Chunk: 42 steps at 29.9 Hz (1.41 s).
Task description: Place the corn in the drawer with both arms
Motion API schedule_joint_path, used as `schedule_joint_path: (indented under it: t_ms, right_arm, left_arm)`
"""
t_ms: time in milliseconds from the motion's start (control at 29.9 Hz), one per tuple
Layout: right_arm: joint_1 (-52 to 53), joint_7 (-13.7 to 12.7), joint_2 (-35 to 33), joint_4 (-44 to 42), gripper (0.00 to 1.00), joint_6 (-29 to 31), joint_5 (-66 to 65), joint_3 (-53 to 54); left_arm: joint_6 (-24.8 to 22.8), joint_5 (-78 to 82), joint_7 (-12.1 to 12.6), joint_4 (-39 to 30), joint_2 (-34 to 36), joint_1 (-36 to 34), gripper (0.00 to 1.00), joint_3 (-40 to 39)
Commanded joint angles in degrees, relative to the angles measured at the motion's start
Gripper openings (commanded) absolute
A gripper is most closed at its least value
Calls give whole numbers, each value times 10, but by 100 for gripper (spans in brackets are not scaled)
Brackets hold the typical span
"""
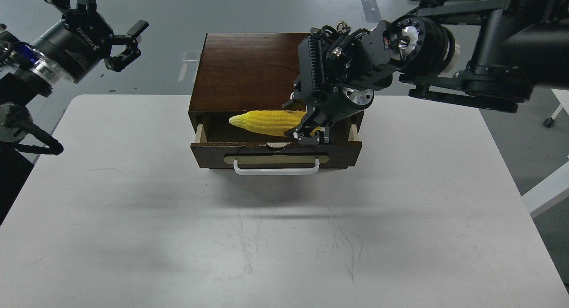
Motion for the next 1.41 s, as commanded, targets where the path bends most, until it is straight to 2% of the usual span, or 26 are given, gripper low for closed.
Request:
schedule_joint_path:
  t_ms: [0, 234, 335, 368, 469, 603, 670, 737, 871, 1139, 1273, 1373]
  right_arm:
    - [0, 0, -1, 0, 74, -1, 0, 0]
    - [6, 0, -6, -1, 77, -1, 19, 5]
    - [9, 0, -17, -3, 84, -1, 68, 13]
    - [11, 0, -29, -4, 92, 0, 108, 18]
    - [9, 0, -60, -25, 99, 3, 222, 30]
    - [-9, 0, -87, -75, 100, 2, 344, 48]
    - [-47, 0, -99, -111, 100, -1, 465, 73]
    - [-67, 0, -110, -123, 100, -1, 525, 94]
    - [-151, 0, -141, -167, 100, -4, 665, 183]
    - [-325, 0, -142, -228, 100, -10, 716, 360]
    - [-368, 0, -137, -236, 100, -17, 735, 409]
    - [-384, 0, -136, -237, 100, -13, 813, 423]
  left_arm:
    - [0, 1, 0, 0, 0, 2, 99, 0]
    - [0, 0, 0, 0, 3, 0, 99, 0]
    - [0, 0, 0, 0, 3, 0, 99, 0]
    - [0, 0, 0, 0, 3, 0, 99, 0]
    - [0, 1, 0, 0, 3, 2, 99, 1]
    - [0, 1, 0, 1, 3, 2, 99, 1]
    - [0, 1, 0, 1, 0, 4, 99, 1]
    - [0, 0, 0, 1, -1, 5, 99, 0]
    - [0, 0, 0, 2, -6, 8, 99, 0]
    - [0, 0, 0, 3, -18, 18, 99, 1]
    - [0, 0, 0, 6, -26, 24, 99, 0]
    - [0, 0, 0, 9, -38, 24, 99, 0]
